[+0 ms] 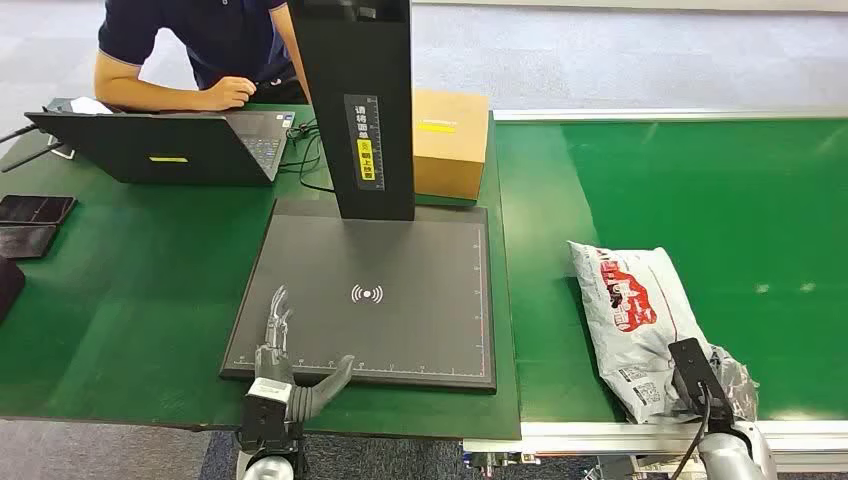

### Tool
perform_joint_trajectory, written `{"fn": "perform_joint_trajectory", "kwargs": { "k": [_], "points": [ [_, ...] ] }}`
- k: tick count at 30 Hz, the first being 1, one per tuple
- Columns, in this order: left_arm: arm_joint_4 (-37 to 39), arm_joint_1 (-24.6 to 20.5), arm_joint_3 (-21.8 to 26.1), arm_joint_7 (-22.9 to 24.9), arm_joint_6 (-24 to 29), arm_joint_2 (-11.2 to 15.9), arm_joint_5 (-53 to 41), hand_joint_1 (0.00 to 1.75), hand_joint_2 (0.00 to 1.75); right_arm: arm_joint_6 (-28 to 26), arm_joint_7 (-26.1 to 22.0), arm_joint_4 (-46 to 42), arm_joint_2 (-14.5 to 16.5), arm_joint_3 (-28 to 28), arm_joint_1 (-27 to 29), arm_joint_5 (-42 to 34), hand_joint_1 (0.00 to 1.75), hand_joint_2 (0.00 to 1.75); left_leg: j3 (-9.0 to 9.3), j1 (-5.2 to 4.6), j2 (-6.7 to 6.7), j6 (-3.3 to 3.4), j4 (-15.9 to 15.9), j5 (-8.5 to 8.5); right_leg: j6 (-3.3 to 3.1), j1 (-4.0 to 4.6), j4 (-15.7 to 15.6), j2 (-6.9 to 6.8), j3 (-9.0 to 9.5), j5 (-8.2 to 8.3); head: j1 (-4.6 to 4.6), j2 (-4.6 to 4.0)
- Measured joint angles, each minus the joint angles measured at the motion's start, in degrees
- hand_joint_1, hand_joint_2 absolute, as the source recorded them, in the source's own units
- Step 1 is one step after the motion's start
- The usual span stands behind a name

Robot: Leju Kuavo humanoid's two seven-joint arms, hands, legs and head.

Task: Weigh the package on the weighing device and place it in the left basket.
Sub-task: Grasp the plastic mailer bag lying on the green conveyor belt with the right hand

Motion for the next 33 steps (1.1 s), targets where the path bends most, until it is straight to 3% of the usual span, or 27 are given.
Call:
{"fn": "perform_joint_trajectory", "kwargs": {
  "k": [9, 15, 24, 33],
  "points": [
    [0.0, 0.3, -0.1, 0.0, 0.2, 0.0, 0.0, 0.0, 1.75, -1.0, -1.7, 0.0, 0.6, 0.0, -0.4, -0.5, 1.74, 1.75, -0.01, 0.0, -0.02, 0.0, 0.0, 0.0, 0.0, 0.0, 0.0, -0.03, -0.01, -0.01, -0.01, 0.0],
    [0.0, 0.5, -0.1, 0.0, -0.8, 0.0, -1.0, 0.0, 1.75, -2.6, -5.9, -3.0, 1.5, 0.0, 1.3, -3.2, 1.73, 1.75, -0.04, 0.0, -0.04, 0.0, 0.0, 0.0, 0.0, -0.01, 0.0, -0.05, -0.03, -0.02, -0.01, 0.0],
    [-0.1, 0.6, -0.1, 0.0, -1.0, 0.0, -0.8, 0.0, 1.75, -3.7, -9.6, -16.6, 4.8, 1.0, 5.8, -6.7, 1.74, 1.75, -0.09, 0.0, -0.04, 0.0, 0.0, 0.0, 0.0, -0.01, 0.0, -0.05, -0.08, -0.03, 0.0, 0.0],
    [-0.2, 0.5, -0.3, 0.0, -0.1, 0.0, 0.4, 0.0, 1.75, -4.9, -9.8, -33.8, 8.1, 7.4, 10.4, -7.6, 1.74, 1.75, -0.13, 0.0, -0.04, 0.0, 0.0, 0.0, 0.0, -0.01, 0.0, -0.04, -0.14, -0.03, -0.01, 0.0]
  ]
}}
